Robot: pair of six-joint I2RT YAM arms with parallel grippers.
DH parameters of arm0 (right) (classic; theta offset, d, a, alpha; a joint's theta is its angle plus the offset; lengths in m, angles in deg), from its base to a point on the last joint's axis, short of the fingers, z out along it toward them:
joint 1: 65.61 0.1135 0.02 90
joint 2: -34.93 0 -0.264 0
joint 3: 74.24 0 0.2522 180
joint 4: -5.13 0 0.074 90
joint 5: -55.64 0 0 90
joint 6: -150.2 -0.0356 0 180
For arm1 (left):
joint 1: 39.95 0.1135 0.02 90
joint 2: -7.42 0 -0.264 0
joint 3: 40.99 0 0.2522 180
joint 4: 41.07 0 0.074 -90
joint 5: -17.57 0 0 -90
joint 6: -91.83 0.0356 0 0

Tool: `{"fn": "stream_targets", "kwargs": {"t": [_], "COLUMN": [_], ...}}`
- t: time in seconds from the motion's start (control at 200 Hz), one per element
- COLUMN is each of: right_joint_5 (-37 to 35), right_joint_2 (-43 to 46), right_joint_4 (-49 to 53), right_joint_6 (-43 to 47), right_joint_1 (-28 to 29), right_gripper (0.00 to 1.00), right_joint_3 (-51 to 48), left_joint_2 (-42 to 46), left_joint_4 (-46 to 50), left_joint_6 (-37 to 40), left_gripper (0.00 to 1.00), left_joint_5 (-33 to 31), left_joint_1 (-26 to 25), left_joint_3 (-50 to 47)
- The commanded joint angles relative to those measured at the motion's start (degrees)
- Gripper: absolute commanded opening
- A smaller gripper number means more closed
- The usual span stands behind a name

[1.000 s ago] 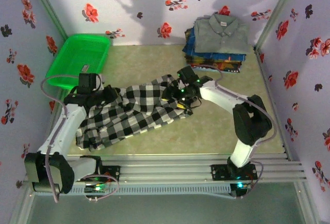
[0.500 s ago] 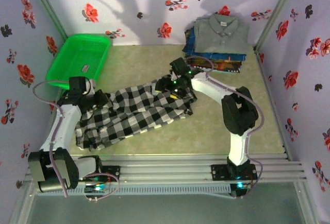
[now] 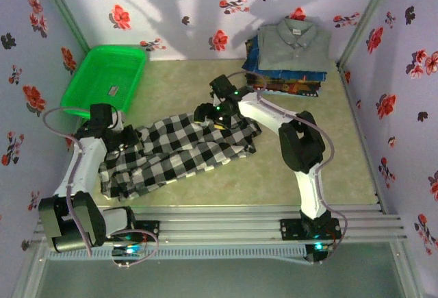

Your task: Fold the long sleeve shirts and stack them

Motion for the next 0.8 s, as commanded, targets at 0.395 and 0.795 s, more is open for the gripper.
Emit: {"fn": "stream_targets", "kwargs": {"t": [0.395,0.795], "right_joint_5": [-4.5,-4.3], "right_joint_2": [-10.6,-6.8], "right_joint_4": [3.8,3.9], "right_joint_6": [0.5,1.9], "right_joint_1": [3.4,4.0], "right_gripper": [0.81,0.82], "right_joint_3": [10.3,8.7], "left_joint_2": [-6.8,-0.7], "left_joint_4": [3.1,11.7], "left_joint_6": [7.6,1.6], "left_gripper": [0.43,0.78], "left_joint_5": [-11.5,-6.7], "left_joint_1": [3.8,10.1], "left_joint_3": [3.1,11.9]}}
